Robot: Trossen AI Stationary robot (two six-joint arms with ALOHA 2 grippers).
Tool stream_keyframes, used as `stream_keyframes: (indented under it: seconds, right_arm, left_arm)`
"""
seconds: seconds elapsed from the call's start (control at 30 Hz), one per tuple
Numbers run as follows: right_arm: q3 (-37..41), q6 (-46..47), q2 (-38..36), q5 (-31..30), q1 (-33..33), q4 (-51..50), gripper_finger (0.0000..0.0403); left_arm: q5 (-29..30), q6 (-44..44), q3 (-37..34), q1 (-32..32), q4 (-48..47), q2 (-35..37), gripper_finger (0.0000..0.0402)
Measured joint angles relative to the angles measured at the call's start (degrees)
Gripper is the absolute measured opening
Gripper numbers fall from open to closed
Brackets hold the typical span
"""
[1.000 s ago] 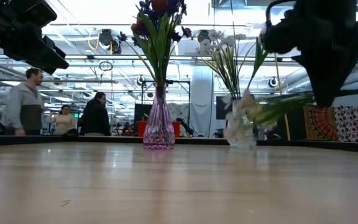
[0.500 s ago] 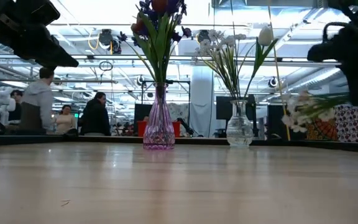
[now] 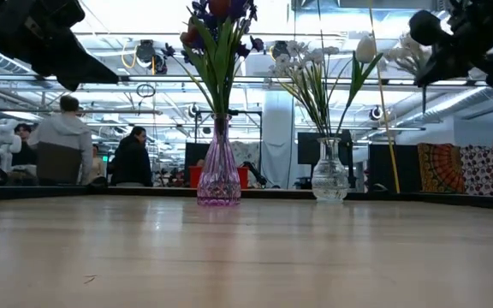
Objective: Sort flowers into vase by color
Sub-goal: Put the white flowers into the transparent vase
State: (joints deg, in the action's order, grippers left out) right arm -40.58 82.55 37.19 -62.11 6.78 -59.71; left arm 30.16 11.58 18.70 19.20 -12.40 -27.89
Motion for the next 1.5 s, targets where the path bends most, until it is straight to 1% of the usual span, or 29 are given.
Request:
stream_keyframes:
  seconds: [0.13, 0.2, 0.27, 0.37, 0.53, 0.67, 0.77, 0.87, 0.93, 1.03, 1.13, 1.3, 1.5]
  right_arm:
    - [0.0, -23.0, -2.7, 0.5, -5.4, 13.2, 0.0000]
    - [0.0, -34.8, -2.9, 2.0, -8.4, 20.8, 0.0000]
    - [0.0, -44.2, -2.8, 5.0, -12.2, 27.2, 0.0000]
    - [0.0, -53.9, -2.0, 13.4, -19.6, 33.7, 0.0000]
    - [0.0, -63.3, 1.1, 29.0, -33.4, 43.3, 0.0000]
    - [0.0, -68.3, 6.9, 44.4, -44.1, 53.1, 0.0000]
    - [0.0, -70.0, 12.8, 52.0, -50.6, 56.8, 0.0000]
    - [0.0, -71.3, 19.0, 59.8, -54.9, 63.3, 0.0000]
    - [0.0, -71.4, 22.9, 64.3, -56.4, 69.5, 0.0000]
    - [0.0, -71.3, 27.7, 68.2, -57.6, 78.9, 0.0000]
    - [0.0, -70.1, 30.6, 73.5, -58.3, 84.4, 0.0000]
    - [0.0, -70.0, 31.1, 83.7, -58.6, 87.2, 0.0000]
    - [0.0, -70.1, 28.8, 90.8, -58.6, 96.0, 0.0000]
  left_arm:
    - [1.6, -0.4, 0.0, -0.1, 0.0, 0.0, 0.0003]
    - [1.8, -0.4, 0.0, -0.1, 0.0, 0.0, 0.0003]
    - [1.9, -0.4, 0.0, -0.1, 0.0, 0.0, 0.0003]
    - [1.9, -0.4, 0.0, -0.1, 0.0, 0.0, 0.0003]
    - [1.9, -0.3, 0.0, -0.1, -0.1, -0.1, 0.0003]
    - [2.0, -0.3, 0.0, -0.1, -0.1, -0.1, 0.0003]
    - [2.2, -0.3, 0.0, -0.1, -0.1, -0.1, 0.0003]
    - [2.3, 0.1, 0.0, -0.1, -0.1, -0.1, 0.0003]
    - [2.3, 0.1, 0.0, -0.1, -0.1, -0.1, 0.0003]
    - [2.3, 0.1, 0.0, -0.1, -0.1, -0.1, 0.0003]
    - [2.3, 0.1, 0.0, -0.1, -0.3, -0.1, 0.0003]
    - [2.3, 0.1, 0.0, -0.1, -0.6, -0.1, 0.0003]
    - [2.5, 0.1, 0.0, -0.1, -0.6, -0.1, 0.0003]
